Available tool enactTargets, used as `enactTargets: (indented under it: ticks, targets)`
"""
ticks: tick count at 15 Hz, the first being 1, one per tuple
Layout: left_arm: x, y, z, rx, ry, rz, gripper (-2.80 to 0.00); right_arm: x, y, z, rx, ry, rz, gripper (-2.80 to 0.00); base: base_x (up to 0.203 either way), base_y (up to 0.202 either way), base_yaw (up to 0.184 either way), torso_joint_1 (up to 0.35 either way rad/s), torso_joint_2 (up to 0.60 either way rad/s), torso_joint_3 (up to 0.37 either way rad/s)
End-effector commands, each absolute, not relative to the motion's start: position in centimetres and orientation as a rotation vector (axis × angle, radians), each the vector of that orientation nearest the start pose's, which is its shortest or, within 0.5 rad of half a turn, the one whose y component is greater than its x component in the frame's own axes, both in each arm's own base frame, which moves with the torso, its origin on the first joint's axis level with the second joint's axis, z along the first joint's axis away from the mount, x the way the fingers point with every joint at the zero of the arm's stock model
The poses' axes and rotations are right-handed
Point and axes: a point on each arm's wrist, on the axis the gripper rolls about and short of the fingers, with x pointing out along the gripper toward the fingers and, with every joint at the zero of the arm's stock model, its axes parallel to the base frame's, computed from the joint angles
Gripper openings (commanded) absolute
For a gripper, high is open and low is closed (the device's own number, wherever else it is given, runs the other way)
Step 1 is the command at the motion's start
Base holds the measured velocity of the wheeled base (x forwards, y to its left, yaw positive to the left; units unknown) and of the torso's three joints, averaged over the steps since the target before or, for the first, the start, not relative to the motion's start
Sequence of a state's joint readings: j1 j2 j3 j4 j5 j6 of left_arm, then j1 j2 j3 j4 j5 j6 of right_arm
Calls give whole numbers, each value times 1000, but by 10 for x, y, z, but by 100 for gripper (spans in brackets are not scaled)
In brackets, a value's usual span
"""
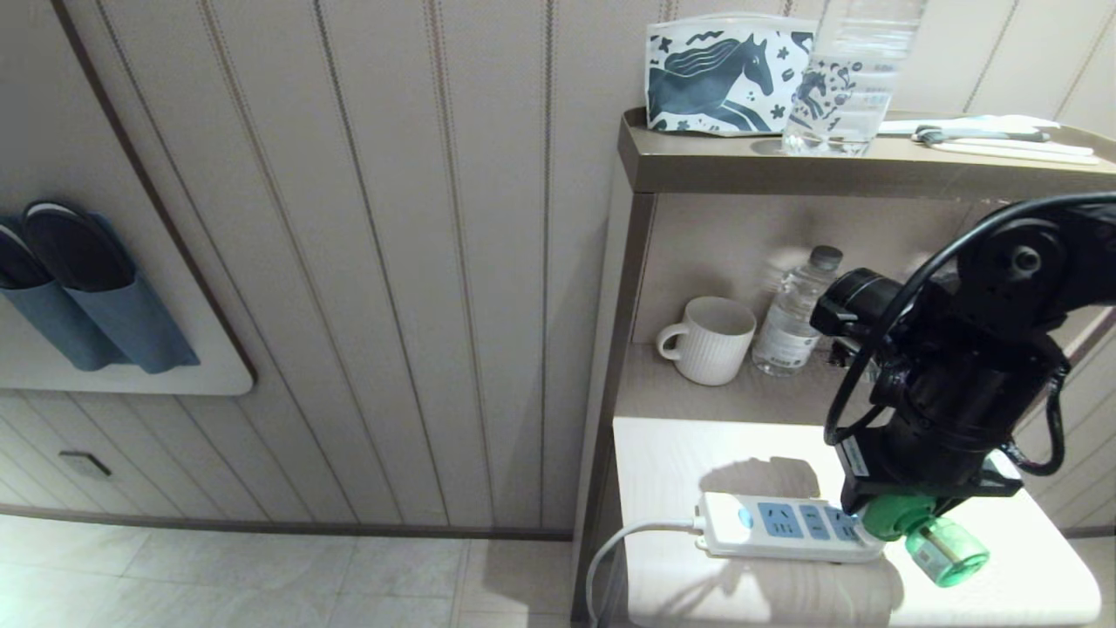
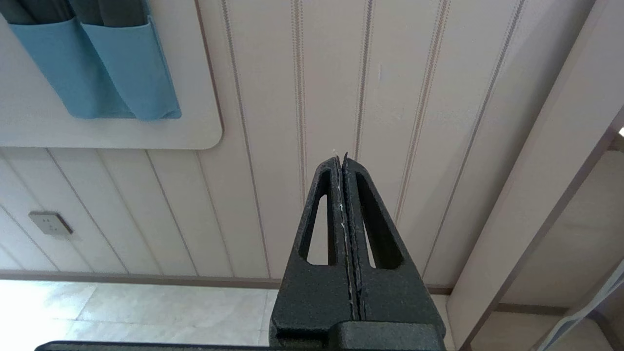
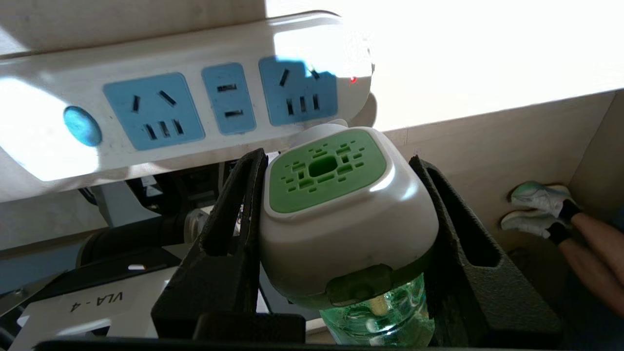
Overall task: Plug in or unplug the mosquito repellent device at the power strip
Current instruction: Insert the plug into the socket
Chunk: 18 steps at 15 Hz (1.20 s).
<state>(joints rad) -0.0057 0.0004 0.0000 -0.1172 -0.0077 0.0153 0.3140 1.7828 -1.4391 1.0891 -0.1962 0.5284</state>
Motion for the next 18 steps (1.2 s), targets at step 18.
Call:
enactTargets:
  ticks: [18]
  targets:
    - [-24, 0, 88, 15, -118, -12, -280, 247, 84, 213, 170, 1322, -302, -280, 0, 0, 0, 0, 0, 0]
